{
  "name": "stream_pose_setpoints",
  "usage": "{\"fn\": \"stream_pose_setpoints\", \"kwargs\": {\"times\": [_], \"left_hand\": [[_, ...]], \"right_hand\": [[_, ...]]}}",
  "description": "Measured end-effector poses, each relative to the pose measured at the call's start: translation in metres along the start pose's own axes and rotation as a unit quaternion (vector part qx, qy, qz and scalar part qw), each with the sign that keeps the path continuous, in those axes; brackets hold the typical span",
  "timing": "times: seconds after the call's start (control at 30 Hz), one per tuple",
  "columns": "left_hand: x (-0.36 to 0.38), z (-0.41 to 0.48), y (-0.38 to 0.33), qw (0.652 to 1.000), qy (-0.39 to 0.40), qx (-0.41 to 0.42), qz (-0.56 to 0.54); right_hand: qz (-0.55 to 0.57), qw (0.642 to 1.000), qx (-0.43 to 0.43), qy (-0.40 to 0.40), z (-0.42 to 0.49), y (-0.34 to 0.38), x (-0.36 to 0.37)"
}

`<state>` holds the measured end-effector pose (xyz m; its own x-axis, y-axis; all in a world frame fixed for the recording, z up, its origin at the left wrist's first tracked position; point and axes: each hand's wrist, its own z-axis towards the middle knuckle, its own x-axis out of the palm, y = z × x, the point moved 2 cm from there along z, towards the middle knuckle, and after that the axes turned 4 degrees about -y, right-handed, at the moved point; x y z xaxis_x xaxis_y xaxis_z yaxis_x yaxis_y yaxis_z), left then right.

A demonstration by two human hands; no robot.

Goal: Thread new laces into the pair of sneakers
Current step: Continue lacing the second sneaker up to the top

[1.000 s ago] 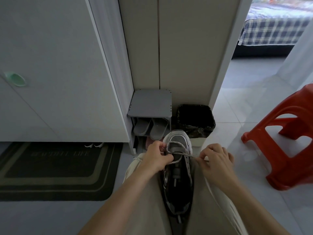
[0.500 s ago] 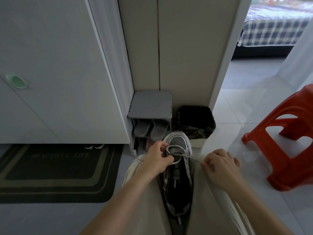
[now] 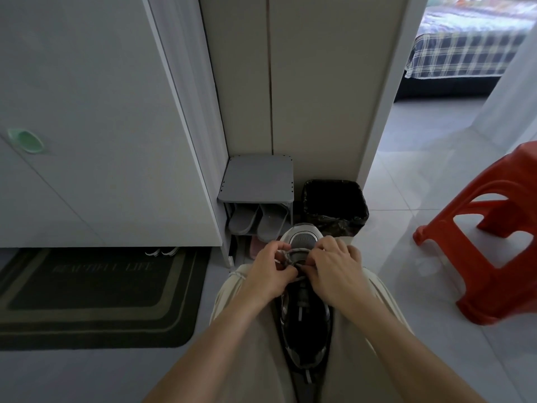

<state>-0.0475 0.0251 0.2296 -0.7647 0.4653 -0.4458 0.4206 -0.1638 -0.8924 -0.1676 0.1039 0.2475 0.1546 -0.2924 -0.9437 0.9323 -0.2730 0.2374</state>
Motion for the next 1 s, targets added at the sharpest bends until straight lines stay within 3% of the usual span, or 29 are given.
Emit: {"fn": "stream_pose_setpoints", "kwargs": {"times": [0.43, 0.73, 1.0], "left_hand": [[-0.005, 0.000, 0.000, 0.999, -0.006, -0.007, 0.032], [-0.004, 0.002, -0.001, 0.997, 0.000, -0.023, 0.075], [-0.008, 0.000, -0.004, 0.997, 0.001, -0.018, 0.079]], "right_hand": [[0.106, 0.993, 0.050, -0.024, -0.020, -0.020, -0.011], [0.148, 0.984, 0.085, 0.040, -0.022, -0.037, -0.010], [0.135, 0.987, 0.041, 0.070, -0.024, -0.041, -0.018]]}}
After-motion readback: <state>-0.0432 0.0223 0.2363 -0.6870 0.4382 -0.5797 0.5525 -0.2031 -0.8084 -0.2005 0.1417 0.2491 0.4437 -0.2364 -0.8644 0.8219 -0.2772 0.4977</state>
